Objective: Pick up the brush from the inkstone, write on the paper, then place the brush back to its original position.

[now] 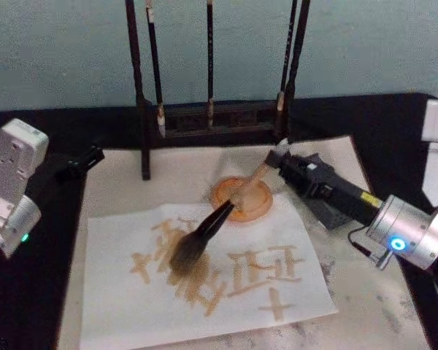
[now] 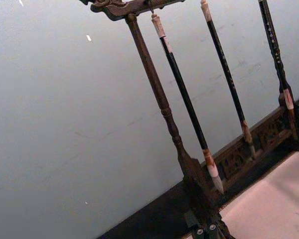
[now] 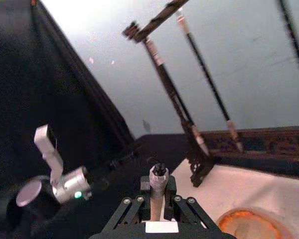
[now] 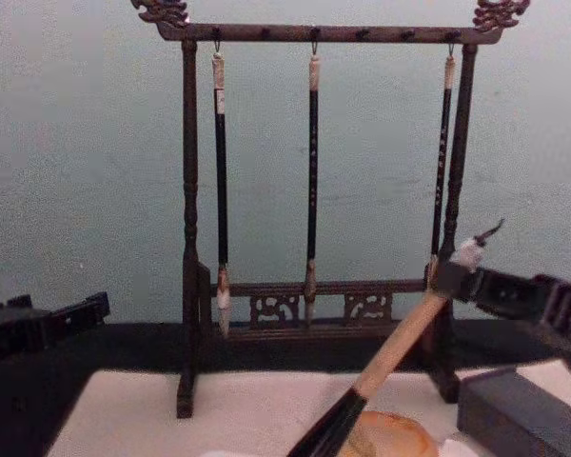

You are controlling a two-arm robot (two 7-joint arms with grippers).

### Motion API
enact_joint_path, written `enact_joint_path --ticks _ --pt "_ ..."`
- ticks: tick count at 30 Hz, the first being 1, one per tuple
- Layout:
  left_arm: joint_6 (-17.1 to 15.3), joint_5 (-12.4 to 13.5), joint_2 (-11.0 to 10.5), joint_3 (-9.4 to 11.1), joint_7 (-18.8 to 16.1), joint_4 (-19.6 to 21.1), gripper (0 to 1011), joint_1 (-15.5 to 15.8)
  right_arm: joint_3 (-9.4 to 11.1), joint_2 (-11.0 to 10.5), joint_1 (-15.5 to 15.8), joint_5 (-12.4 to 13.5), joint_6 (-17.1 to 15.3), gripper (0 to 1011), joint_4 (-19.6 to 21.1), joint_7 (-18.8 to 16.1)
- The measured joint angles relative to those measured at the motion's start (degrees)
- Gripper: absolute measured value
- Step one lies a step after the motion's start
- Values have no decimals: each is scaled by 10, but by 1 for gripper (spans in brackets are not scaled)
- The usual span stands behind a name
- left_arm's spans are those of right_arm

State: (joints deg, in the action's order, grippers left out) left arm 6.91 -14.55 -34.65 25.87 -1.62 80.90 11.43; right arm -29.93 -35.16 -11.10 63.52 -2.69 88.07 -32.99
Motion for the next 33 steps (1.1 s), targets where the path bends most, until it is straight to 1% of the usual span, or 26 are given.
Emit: enact_joint_path --ticks 2,3,6,8,14,17,24,33 --pt "0 0 0 0 0 0 1002 0 -4 -1 1 -16 2 170 7 5" --pt "0 0 0 0 0 0 1002 0 -7 -3 1 -30 5 170 14 8" --pt "0 0 0 0 0 0 1002 0 -10 -3 3 -48 8 170 24 12" --pt "0 0 0 0 0 0 1000 0 -10 -3 6 -56 9 170 28 13" --pt "0 0 0 0 0 0 1002 0 -1 -4 14 -62 9 170 34 14" --pt "0 0 0 0 0 0 1000 0 8 -6 20 -62 8 170 37 16" --pt "0 0 0 0 0 0 1002 0 33 -19 39 -61 8 170 54 24" --pt "0 0 0 0 0 0 1002 0 55 -35 59 -66 4 170 73 33"
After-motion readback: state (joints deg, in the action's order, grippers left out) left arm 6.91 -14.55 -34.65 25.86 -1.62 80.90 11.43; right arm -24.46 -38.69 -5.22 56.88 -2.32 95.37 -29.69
